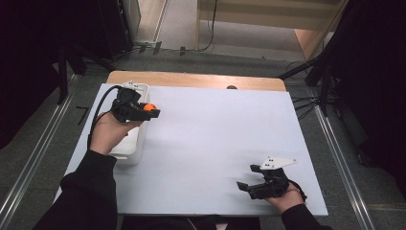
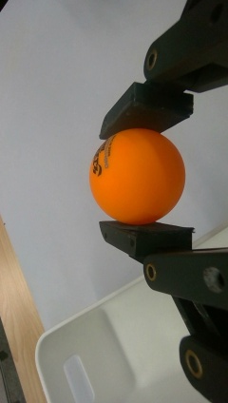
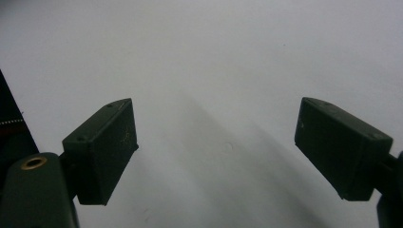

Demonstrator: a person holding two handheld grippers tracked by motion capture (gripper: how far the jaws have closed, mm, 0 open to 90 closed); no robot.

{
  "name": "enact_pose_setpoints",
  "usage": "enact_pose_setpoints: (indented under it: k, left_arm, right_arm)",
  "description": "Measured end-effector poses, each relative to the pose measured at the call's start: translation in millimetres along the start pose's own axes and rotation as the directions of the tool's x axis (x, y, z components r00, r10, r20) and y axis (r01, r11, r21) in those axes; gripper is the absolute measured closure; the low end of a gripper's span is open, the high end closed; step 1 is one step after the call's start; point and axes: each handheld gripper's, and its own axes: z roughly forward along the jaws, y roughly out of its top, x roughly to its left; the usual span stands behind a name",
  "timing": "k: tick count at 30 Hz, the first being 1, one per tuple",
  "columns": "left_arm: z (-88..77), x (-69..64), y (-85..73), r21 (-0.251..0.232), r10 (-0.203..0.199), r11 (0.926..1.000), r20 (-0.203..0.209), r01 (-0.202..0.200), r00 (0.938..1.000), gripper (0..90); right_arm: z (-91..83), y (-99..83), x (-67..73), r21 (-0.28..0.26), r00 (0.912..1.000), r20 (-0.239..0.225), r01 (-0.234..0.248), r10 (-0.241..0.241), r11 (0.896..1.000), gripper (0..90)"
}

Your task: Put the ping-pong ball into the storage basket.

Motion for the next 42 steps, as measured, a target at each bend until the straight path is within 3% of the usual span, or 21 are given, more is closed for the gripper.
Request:
enact_pose_setpoints:
  k: [21,29,36,42]
  left_arm:
    - [6.7,23.4,10.7,-0.009,-0.051,0.9987,-0.037,0.051,0.9980,50.7]
    - [9.4,35.0,8.3,-0.022,-0.096,0.9953,-0.098,0.095,0.9905,50.7]
    - [5.1,43.7,5.1,-0.027,-0.129,0.9916,-0.108,0.126,0.9858,50.7]
    - [3.9,52.3,0.7,-0.029,-0.154,0.9881,-0.144,0.151,0.9777,50.7]
  right_arm:
    - [0.0,-0.1,-0.1,-0.002,1.0000,0.000,0.001,-0.001,1.000,12.7]
    - [0.2,-0.1,-0.2,-0.001,1.0000,0.002,-0.002,0.002,1.000,12.7]
    - [-0.4,-0.3,0.3,0.000,1.0000,0.000,-0.004,0.004,1.000,12.7]
    - [-0.1,-0.1,-0.1,-0.002,1.0000,0.001,0.000,0.000,1.000,12.7]
